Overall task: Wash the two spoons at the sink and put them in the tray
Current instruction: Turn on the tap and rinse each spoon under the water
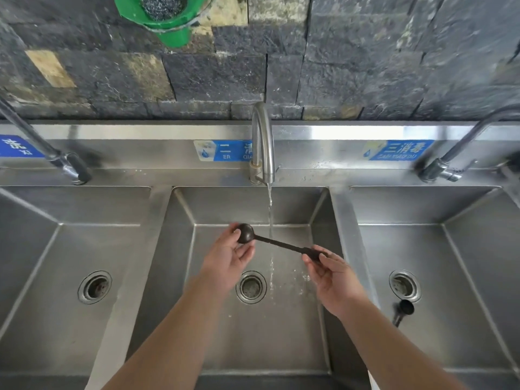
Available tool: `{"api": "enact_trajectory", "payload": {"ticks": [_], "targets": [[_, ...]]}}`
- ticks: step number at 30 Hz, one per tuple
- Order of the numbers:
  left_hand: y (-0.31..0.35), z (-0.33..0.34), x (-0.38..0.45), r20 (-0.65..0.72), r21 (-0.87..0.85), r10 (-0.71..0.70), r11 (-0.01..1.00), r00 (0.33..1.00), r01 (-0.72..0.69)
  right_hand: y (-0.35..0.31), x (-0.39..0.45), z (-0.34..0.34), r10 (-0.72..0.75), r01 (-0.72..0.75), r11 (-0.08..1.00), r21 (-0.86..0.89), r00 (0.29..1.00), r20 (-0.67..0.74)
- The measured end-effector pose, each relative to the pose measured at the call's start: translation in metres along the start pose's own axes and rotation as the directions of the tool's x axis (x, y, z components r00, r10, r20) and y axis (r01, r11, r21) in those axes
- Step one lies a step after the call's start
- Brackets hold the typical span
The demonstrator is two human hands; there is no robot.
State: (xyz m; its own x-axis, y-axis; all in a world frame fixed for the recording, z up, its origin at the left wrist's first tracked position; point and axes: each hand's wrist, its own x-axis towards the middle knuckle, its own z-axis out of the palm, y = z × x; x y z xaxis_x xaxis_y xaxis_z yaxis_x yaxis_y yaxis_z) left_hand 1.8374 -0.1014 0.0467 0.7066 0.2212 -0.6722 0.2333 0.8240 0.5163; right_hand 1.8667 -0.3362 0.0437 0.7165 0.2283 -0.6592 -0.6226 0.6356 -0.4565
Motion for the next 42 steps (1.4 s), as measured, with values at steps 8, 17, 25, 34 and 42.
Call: {"api": "enact_trajectory", "payload": {"ticks": [8,17,25,34,42], "targets": [[-0.034,0.039,0.001,0.067,0.074,-0.091,0.994,0.994,0.086,-0.028,-0.039,-0.035,-0.076,0.077,0.994,0.080,0.997,-0.009],[-0.041,0.046,0.003,0.026,0.361,-0.150,0.923,0.988,0.131,-0.026,-0.069,-0.032,-0.292,0.316,0.926,-0.205,0.946,0.138],[-0.053,0.049,0.004,-0.043,0.094,-0.137,0.986,0.990,0.141,-0.009,-0.087,-0.007,-0.569,0.652,-0.005,-0.758,0.622,0.538],[-0.101,0.066,-0.034,0.261,0.294,-0.374,0.909,0.890,0.295,0.014,-0.091,-0.033,-0.345,0.580,-0.660,-0.478,0.331,0.878],[-0.129,0.106,-0.039,0.325,0.552,-0.300,0.830,0.897,0.078,-0.004,-0.100,-0.059,-0.645,0.240,0.271,-0.932,0.764,0.009]]}}
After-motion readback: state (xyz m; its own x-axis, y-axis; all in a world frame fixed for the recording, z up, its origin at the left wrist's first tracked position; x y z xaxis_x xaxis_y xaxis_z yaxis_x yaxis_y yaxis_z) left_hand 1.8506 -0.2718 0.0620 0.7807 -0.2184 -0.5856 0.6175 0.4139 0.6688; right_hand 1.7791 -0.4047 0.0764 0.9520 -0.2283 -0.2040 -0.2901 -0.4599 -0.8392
